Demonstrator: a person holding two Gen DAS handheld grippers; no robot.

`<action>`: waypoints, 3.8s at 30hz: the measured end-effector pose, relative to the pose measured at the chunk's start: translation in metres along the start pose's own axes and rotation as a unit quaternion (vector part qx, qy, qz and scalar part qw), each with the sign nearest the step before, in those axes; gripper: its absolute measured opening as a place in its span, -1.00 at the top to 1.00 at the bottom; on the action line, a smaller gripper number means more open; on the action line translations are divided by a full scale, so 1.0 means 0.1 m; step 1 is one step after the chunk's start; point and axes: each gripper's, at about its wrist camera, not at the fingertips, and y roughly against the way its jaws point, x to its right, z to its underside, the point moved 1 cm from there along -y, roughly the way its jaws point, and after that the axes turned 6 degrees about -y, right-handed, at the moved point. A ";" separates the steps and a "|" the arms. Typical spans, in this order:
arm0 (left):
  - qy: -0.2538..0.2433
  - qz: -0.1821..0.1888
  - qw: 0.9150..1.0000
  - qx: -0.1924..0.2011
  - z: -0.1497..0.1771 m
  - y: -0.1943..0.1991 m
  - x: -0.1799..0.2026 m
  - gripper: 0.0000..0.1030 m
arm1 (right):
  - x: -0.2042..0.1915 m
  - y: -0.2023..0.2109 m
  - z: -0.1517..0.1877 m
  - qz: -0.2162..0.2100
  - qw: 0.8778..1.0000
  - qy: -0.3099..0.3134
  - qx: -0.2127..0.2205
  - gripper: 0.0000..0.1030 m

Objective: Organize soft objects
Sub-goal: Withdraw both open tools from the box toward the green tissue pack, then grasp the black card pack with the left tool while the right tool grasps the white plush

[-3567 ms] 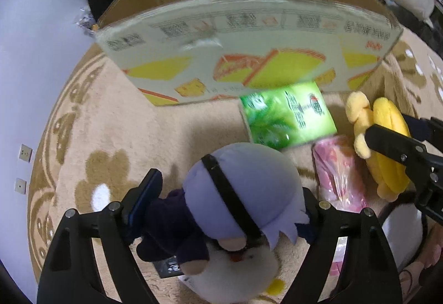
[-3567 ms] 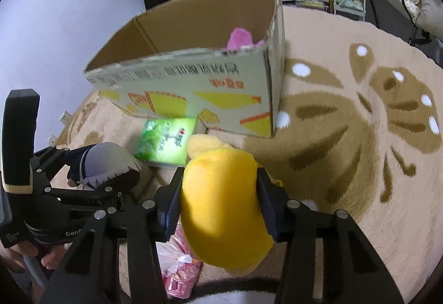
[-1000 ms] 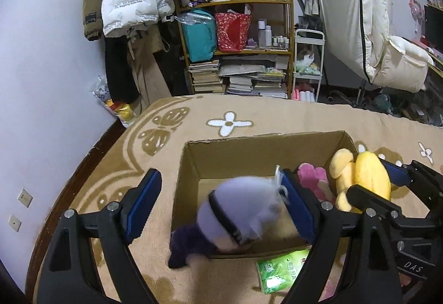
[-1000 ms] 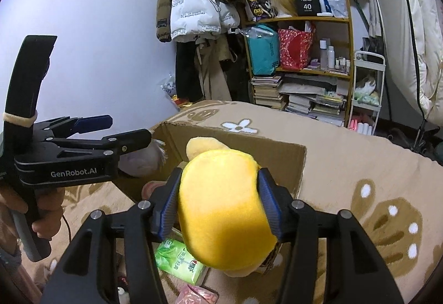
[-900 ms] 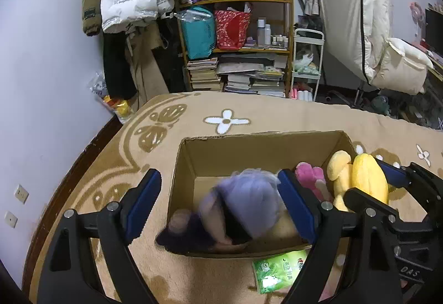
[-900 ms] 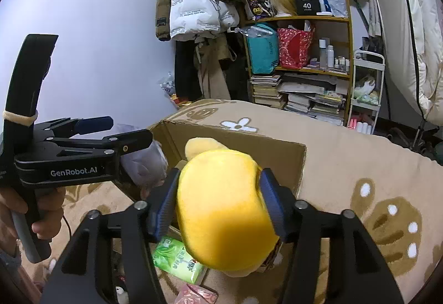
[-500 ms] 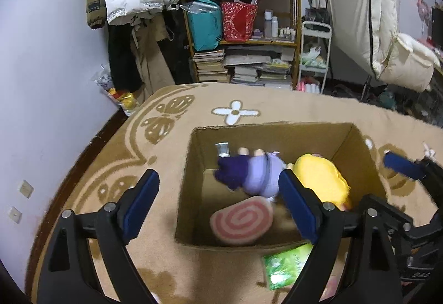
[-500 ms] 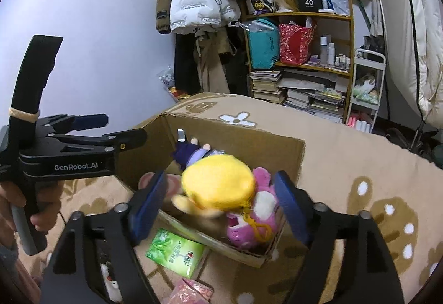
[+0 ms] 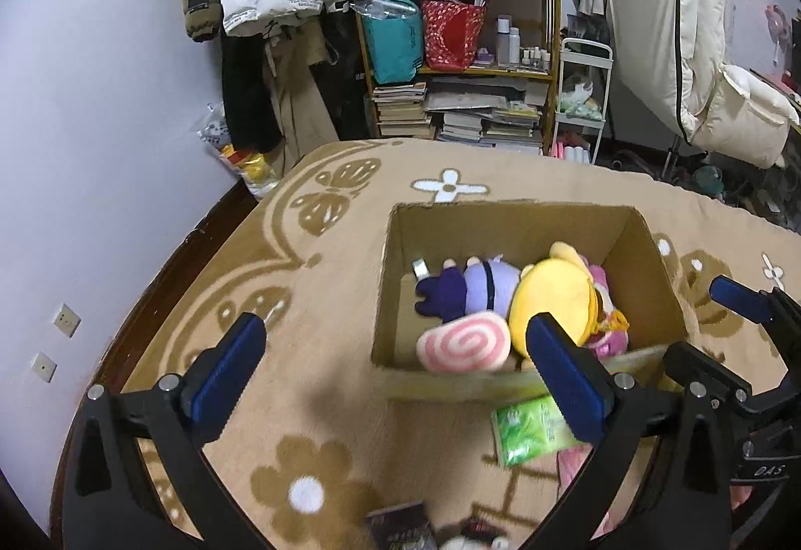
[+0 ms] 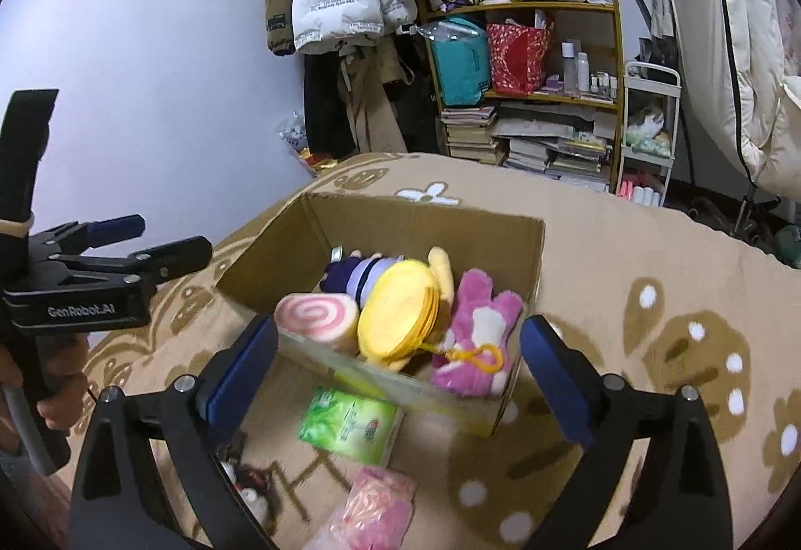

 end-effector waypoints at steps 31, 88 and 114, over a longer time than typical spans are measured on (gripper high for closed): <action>0.063 0.007 0.987 -0.147 1.01 0.17 -0.27 -0.99 | -0.58 0.13 0.84 -0.020 0.997 0.045 -0.058 -0.97; 0.093 0.025 0.939 -0.330 1.68 -0.96 -0.18 0.15 | -0.57 -0.79 1.27 -0.028 0.984 0.054 -0.166 0.31; 0.080 0.006 0.993 -0.087 0.75 -0.08 -0.24 0.16 | -0.41 0.02 0.44 0.013 0.998 0.057 0.022 0.31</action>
